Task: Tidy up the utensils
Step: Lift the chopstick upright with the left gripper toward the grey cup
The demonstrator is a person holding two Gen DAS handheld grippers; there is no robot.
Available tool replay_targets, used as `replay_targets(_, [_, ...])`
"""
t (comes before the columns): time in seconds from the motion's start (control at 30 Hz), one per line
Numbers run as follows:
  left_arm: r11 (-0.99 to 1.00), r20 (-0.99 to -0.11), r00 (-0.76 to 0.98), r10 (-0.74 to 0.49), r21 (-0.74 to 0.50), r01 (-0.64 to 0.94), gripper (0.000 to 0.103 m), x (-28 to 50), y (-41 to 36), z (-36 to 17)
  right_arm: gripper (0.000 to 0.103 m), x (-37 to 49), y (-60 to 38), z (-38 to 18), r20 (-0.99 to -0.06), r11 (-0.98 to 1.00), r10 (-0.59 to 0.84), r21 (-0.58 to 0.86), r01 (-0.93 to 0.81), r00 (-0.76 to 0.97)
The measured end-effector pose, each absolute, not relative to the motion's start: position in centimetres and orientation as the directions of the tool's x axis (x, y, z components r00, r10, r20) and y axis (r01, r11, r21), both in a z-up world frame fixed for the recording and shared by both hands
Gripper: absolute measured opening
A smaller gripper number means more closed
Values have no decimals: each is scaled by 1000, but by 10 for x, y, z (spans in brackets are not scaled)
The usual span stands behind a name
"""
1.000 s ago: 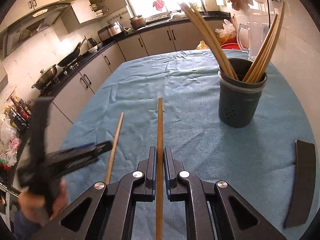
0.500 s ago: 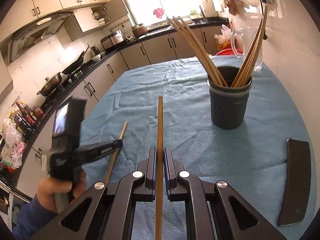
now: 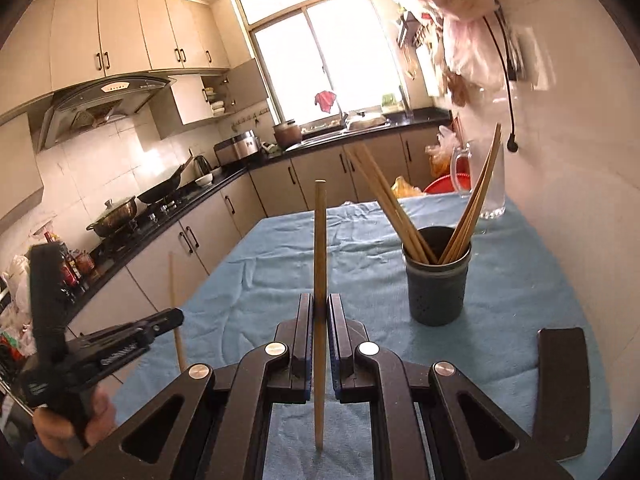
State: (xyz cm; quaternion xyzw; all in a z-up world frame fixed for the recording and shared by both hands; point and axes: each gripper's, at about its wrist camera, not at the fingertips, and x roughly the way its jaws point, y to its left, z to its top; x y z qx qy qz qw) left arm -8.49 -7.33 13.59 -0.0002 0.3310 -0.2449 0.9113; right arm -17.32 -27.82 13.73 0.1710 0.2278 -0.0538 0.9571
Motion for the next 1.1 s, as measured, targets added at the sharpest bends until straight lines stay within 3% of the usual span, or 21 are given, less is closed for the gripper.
replay_targets(1.1, [844, -549, 663, -509, -169, 509, 7, -115, -82, 166, 8, -194, -284, 147, -428, 925, -43, 325, 198, 903])
